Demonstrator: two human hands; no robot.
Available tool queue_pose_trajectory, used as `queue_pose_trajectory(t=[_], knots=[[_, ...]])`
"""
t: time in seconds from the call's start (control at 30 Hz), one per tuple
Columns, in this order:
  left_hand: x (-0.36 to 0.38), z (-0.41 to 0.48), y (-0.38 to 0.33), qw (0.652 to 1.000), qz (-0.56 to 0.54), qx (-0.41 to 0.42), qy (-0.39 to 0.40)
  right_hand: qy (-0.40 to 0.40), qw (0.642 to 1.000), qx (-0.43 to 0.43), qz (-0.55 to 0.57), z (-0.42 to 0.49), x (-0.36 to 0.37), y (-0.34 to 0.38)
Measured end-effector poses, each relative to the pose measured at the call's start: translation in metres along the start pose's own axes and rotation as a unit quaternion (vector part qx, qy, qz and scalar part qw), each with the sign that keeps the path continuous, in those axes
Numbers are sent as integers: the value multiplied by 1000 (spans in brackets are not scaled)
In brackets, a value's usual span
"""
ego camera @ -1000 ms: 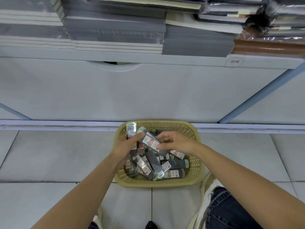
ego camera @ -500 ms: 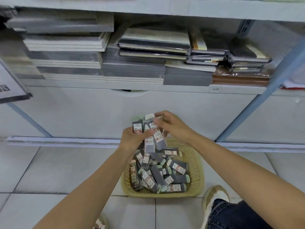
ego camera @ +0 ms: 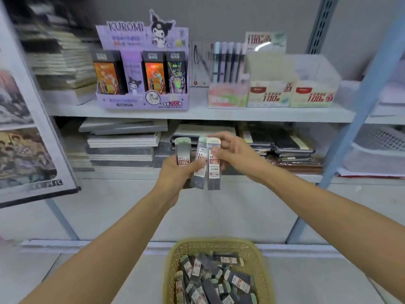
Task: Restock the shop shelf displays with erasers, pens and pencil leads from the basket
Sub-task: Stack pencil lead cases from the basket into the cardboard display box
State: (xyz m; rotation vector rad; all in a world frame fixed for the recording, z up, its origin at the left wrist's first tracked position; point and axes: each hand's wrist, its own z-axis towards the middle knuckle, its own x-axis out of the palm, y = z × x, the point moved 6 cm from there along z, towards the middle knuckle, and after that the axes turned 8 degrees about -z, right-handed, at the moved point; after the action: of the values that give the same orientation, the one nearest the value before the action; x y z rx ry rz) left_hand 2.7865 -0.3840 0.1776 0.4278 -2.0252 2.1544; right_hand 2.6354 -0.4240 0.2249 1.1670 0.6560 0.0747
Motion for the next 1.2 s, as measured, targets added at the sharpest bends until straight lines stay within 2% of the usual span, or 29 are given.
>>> queue_pose_trajectory(t=[0.2, 0.5, 0.7, 0.83, 0.93, 1.07, 1.2], knots=[[29, 12, -59, 997, 44, 46, 51, -57, 997, -58, 7, 9, -32, 55], [52, 24, -112, 995, 35, 89, 34, -186, 977, -101, 17, 26, -102, 99], [77, 45, -124, 993, 43, 98, 57, -347, 930, -113, -45, 27, -195, 112], [97, 62, -124, 990, 64, 110, 60, -405, 902, -120, -95, 33, -232, 108], [107, 75, -125, 991, 44, 115, 57, -403, 901, -122, -101, 49, -241, 105], [108, 91, -125, 992, 26, 117, 45, -342, 923, -90, -153, 82, -232, 97], [106, 100, -127, 990, 33, 126, 49, -305, 923, -64, -224, 112, -222, 85]])
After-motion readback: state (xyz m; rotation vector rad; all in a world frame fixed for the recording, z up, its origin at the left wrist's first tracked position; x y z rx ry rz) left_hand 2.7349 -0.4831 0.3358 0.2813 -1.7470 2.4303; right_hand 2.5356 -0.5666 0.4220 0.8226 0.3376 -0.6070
